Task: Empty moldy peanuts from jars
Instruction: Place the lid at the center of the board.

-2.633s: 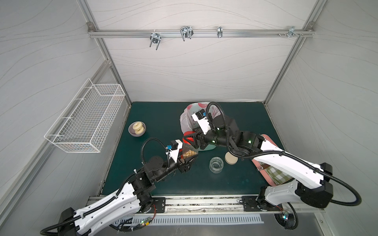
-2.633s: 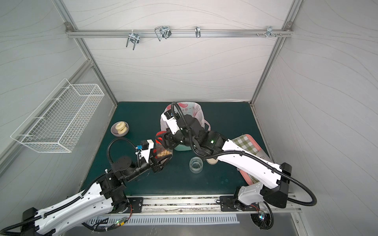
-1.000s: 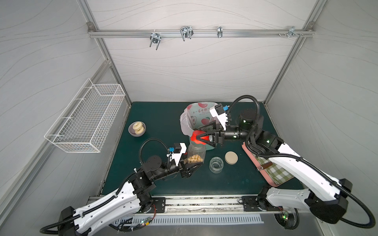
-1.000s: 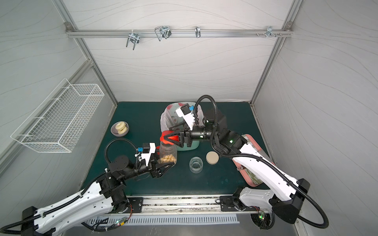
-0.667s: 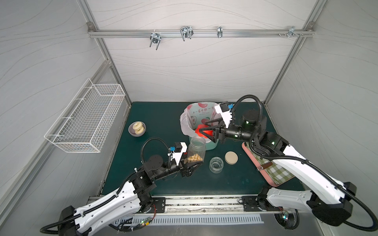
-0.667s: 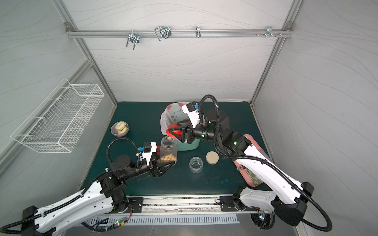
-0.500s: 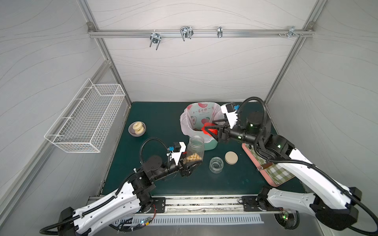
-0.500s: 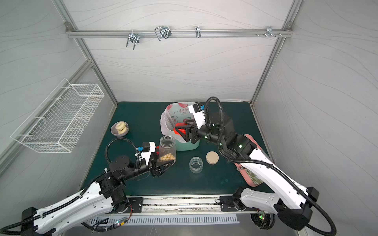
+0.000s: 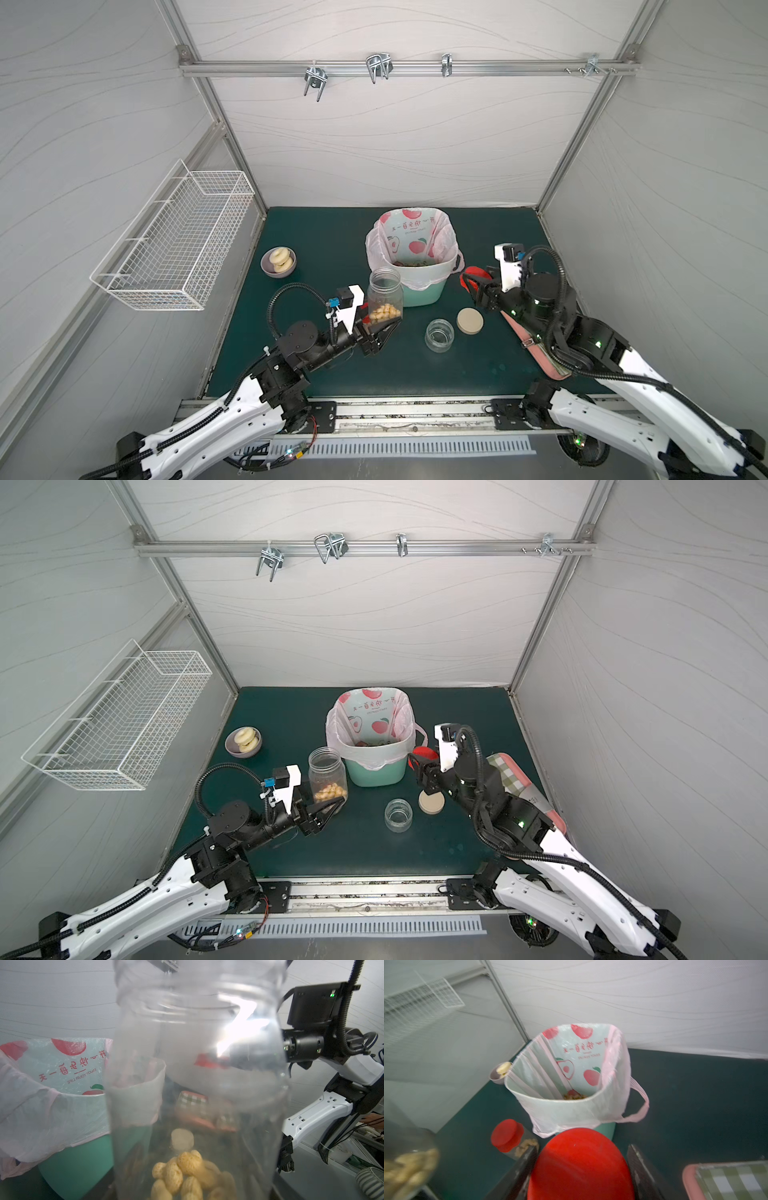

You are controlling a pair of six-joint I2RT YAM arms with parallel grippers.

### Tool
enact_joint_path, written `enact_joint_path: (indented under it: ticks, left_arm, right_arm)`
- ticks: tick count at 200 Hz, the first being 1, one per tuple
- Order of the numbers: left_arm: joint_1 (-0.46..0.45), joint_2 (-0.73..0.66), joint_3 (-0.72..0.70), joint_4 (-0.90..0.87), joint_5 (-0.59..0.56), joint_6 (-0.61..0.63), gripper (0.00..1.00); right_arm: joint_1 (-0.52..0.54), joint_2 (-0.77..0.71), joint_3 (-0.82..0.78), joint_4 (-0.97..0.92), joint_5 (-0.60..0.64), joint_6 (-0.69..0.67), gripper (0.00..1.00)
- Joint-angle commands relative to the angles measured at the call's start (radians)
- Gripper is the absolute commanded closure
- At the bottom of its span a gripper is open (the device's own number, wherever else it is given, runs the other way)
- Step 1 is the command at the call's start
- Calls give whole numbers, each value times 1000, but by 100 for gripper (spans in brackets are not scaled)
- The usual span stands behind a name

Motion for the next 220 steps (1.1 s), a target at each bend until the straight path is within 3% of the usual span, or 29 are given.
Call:
enact_joint_path:
  ticks: [1,45,100,175,220]
  left_arm:
    - [5,-23,5,16,-33,16,67]
    - [5,-48,-4,-5,-60,20,68]
    - [5,-89,-15,-46,-97,24,68]
    - [5,-116,-13,-74,-139,21,68]
    - [5,-112,-28,-66,-162,24,68]
  right_arm:
    - [-6,-57,-110,57,153,34,64]
    - [-6,-71,-341,262,287,43,67]
    - [-20,108,-489,538,374,35,67]
    - [-249,315,-560,810,229,52,69]
    - [-271,425,-561,928,195,70,68]
